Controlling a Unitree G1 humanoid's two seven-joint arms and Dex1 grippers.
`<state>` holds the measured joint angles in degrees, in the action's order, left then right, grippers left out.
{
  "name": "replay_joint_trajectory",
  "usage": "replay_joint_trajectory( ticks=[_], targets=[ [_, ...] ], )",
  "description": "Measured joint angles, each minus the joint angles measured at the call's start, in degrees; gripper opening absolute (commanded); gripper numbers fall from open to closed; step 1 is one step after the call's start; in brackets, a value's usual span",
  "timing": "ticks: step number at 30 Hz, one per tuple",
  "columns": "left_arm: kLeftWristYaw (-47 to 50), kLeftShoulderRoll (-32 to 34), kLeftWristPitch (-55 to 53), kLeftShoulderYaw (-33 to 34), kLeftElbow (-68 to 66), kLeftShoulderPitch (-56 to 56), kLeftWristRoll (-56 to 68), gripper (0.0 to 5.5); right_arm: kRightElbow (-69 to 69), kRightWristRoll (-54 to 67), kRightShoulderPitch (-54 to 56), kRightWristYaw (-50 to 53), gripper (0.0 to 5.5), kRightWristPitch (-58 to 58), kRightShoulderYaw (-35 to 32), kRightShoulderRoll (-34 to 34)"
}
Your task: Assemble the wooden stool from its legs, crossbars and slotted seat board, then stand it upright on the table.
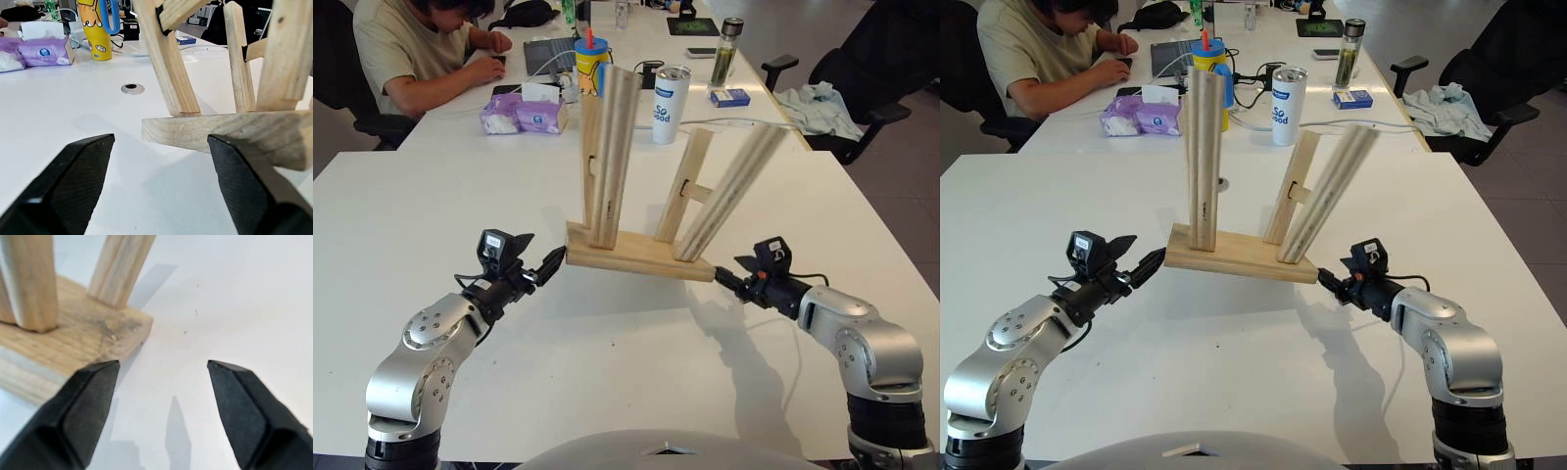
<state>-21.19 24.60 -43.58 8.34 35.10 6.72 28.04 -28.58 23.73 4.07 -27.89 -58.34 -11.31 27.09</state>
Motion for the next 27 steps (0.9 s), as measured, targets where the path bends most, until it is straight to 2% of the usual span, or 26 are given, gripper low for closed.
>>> replay_joint_trajectory(
  ticks=[9, 16, 22, 27],
  targets=[
    [-0.05, 0.02, -6.32, 1.33, -0.3, -0.61, 3.16, 3.59, -0.49, 1.41, 7.25, 2.12, 3.37, -0.13, -2.19, -1.84],
    [-3.64, 0.43, -7.1, 1.11, -0.29, -2.68, 7.09, 3.59, 4.92, -5.69, 7.99, 5.97, 3.37, 3.99, 0.24, -1.69],
    [-16.15, 9.04, -1.72, -3.09, -1.83, -1.13, 5.1, 3.59, 9.78, -10.14, 8.51, 6.44, 3.37, 12.77, 3.51, -0.72],
    [-21.68, 13.46, 7.26, -5.53, -6.7, -0.09, -0.61, 3.59, 13.3, -11.01, 8.04, 5.98, 3.37, 16.51, 5.77, -0.97]
  ],
)
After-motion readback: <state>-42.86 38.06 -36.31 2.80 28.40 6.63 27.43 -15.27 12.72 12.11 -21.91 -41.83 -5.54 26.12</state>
